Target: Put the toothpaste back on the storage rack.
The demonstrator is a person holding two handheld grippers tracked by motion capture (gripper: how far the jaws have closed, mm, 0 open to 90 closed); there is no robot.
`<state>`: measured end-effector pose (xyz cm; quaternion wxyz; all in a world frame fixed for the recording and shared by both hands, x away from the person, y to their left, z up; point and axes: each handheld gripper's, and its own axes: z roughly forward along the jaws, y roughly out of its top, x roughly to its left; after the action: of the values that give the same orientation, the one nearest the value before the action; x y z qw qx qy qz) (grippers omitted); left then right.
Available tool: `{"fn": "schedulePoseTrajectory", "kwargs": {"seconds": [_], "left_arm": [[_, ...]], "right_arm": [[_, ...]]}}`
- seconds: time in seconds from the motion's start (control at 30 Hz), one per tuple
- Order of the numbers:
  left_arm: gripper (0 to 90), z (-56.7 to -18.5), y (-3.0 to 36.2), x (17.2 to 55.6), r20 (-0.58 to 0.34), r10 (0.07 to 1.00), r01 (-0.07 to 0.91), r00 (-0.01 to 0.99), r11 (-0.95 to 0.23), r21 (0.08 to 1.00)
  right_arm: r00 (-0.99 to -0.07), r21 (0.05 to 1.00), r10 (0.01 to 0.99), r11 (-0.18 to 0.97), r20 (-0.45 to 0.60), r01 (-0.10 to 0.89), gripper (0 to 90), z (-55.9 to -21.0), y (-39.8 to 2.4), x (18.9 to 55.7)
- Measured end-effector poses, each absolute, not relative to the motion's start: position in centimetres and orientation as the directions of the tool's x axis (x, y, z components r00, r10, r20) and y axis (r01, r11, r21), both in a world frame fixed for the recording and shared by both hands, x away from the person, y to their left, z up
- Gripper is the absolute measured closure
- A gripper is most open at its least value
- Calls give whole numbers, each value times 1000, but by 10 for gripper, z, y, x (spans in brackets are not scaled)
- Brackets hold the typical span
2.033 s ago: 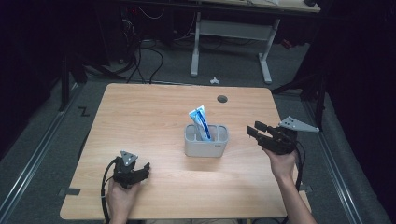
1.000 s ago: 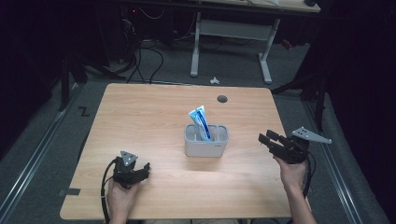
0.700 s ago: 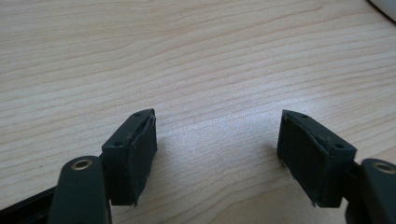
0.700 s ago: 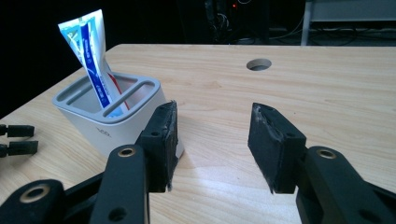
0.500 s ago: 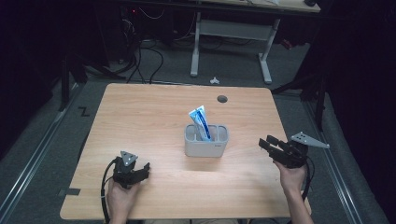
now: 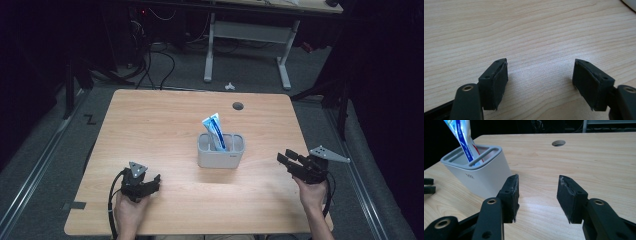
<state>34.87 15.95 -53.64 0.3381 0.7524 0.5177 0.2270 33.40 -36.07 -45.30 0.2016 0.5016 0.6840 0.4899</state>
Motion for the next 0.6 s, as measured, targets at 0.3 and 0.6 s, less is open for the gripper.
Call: {"fn": "schedulePoseTrajectory", "kwargs": {"seconds": [0.3, 0.6], "left_arm": [[290, -536, 160, 349, -8, 933, 625, 361, -235, 744], [290, -536, 160, 349, -10, 932, 626, 362, -235, 744]], "right_arm": [[-408, 860, 887, 24, 216, 509, 523, -463, -361, 333], [-416, 845, 885, 51, 208, 532, 523, -475, -355, 333]]}}
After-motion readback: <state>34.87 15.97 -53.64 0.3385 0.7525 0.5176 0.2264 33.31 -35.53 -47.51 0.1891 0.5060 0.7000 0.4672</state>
